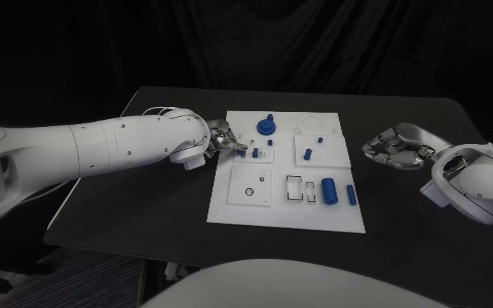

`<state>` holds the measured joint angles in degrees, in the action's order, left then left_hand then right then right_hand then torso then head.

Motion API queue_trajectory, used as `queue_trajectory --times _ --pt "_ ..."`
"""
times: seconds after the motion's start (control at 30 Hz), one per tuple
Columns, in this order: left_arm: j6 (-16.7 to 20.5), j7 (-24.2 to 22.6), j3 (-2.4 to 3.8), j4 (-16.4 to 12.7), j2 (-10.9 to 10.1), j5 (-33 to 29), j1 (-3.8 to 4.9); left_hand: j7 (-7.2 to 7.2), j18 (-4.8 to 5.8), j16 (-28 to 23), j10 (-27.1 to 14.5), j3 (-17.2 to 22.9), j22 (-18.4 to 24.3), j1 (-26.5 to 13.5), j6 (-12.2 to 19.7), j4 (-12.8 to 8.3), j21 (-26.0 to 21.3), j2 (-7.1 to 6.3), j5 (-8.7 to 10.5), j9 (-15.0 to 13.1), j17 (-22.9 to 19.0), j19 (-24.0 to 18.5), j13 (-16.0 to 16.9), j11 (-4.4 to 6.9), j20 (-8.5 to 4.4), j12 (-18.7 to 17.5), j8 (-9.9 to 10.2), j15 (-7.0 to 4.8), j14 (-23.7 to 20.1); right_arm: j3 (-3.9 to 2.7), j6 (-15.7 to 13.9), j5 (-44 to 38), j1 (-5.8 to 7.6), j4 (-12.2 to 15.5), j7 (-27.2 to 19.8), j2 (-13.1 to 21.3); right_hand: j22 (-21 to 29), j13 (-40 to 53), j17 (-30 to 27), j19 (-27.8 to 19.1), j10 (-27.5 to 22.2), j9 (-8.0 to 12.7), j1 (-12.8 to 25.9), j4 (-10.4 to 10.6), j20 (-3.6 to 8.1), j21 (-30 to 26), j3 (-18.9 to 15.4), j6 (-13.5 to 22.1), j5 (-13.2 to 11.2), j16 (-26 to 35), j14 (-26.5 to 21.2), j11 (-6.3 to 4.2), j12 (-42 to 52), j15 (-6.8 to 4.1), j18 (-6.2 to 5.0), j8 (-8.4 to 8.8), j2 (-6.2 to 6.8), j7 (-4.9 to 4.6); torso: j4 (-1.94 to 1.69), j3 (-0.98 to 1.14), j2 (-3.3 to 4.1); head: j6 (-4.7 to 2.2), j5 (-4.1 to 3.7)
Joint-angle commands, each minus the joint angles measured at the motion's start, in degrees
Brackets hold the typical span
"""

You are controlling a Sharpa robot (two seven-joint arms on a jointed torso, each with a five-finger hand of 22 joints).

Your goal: Assemble the parts on the task board

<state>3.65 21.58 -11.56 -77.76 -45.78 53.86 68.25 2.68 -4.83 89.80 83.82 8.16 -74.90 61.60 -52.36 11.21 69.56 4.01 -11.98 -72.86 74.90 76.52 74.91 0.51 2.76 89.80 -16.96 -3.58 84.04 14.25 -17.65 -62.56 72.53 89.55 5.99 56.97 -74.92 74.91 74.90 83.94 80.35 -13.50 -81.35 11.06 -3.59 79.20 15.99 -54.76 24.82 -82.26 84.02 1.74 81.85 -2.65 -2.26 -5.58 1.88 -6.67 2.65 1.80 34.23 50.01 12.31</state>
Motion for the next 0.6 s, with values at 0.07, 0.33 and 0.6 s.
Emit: queue_trajectory --times 0.07,0.33,0.6 --pt "-1.5 2.92 -0.52 0.0 -0.16 0.63 -0.63 0.44 -0.64 0.2 6.18 0.0 -1.56 0.59 0.36 -0.32 0.02 0.15 -0.19 0.03 15.1 0.32 15.09 0.16 0.16 0.2 0.16 0.0 5.96 -0.04 0.41 0.11 -0.16 -0.03 1.05 -0.03 -9.51 2.71 2.73 0.65 -0.38 0.06 0.36 -0.05 -0.22 -0.35 0.23 0.19 0.22 0.18 3.24 0.05 -0.21 0.3 -0.84 0.2 -0.17 -0.13 0.0 0.0 0.0 -0.01 0.05" --pt "-2.5 3.29 -0.52 -0.17 -0.1 0.63 -0.63 0.42 -0.66 0.2 6.18 0.04 -1.53 0.67 0.36 -0.38 -0.04 0.18 -0.21 0.01 15.1 0.29 15.09 0.18 0.15 0.2 0.14 -0.01 5.96 -0.04 0.4 0.11 -0.16 -0.01 1.09 -0.01 -9.51 2.71 2.73 0.65 -0.38 0.06 0.36 -0.05 -0.22 -0.35 0.23 0.19 0.22 0.18 3.24 0.05 -0.21 0.3 -0.84 0.2 -0.17 -0.13 0.01 0.02 -0.02 -0.01 -0.02" --pt "-3.12 3.39 -0.52 -0.15 0.19 0.63 -0.63 0.45 -0.66 0.2 6.18 -0.02 -1.55 0.64 0.41 -0.37 -0.06 0.15 0.19 -0.03 15.1 0.28 15.09 0.18 0.13 0.2 0.11 -0.04 5.96 -0.04 0.46 0.11 -0.16 -0.02 1.09 -0.03 -9.48 2.64 2.72 0.63 -0.4 0.08 0.4 -0.1 -0.22 -0.42 0.32 0.2 0.25 0.19 3.23 0.05 -0.26 0.31 -0.85 0.21 -0.19 -0.13 0.0 0.01 0.01 -0.01 0.07"
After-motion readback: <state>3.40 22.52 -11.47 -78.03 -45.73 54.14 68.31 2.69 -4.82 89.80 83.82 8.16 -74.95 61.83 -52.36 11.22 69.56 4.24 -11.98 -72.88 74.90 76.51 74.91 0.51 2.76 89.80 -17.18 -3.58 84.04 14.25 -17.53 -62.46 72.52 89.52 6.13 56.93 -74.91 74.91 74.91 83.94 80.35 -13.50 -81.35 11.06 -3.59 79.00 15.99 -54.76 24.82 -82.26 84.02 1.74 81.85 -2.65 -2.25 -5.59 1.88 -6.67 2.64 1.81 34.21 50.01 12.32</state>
